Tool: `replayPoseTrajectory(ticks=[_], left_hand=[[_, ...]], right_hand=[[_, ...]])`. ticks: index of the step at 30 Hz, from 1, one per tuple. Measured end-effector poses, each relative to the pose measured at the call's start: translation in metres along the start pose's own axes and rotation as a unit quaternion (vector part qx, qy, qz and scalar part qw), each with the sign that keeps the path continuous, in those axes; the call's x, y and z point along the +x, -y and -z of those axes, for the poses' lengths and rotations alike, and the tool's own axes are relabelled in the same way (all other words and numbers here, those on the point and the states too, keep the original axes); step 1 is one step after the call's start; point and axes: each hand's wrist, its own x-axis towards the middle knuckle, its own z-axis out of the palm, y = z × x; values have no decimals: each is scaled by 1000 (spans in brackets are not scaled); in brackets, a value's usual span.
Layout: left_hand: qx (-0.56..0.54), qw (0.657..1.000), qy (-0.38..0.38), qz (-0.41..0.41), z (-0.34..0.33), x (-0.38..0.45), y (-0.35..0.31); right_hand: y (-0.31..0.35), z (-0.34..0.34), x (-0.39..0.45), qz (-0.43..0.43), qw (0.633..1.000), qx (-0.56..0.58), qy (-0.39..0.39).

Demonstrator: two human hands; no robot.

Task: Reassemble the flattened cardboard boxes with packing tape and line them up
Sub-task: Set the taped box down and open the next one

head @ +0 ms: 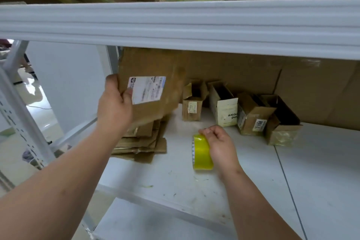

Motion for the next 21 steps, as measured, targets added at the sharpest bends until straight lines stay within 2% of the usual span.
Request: replayPoseTrajectory(ticks=[4, 6, 8, 11, 14, 17, 21], left_hand=[[-139, 984, 47, 100, 2, -33, -4], [-187, 970, 43, 151, 2, -46, -4], [-185, 967, 35, 172, 2, -58, -4], [-179, 962, 4, 206, 0, -71, -2], [-201, 956, -6, 216, 0, -77, -2], [-215, 956, 23, 200, 0, -80, -10], [-235, 956, 73, 158, 4, -89, -23]], right_hand=[[-2, 26, -5, 3, 998, 54, -26], [-4, 45, -8, 5, 998, 55, -39], [-4, 64, -12, 9, 997, 53, -49], [5, 87, -28, 6, 998, 65, -16], [11, 106, -44, 7, 996, 87, 30], [20, 121, -60, 34, 993, 99, 56], [31, 136, -81, 54, 989, 130, 35]])
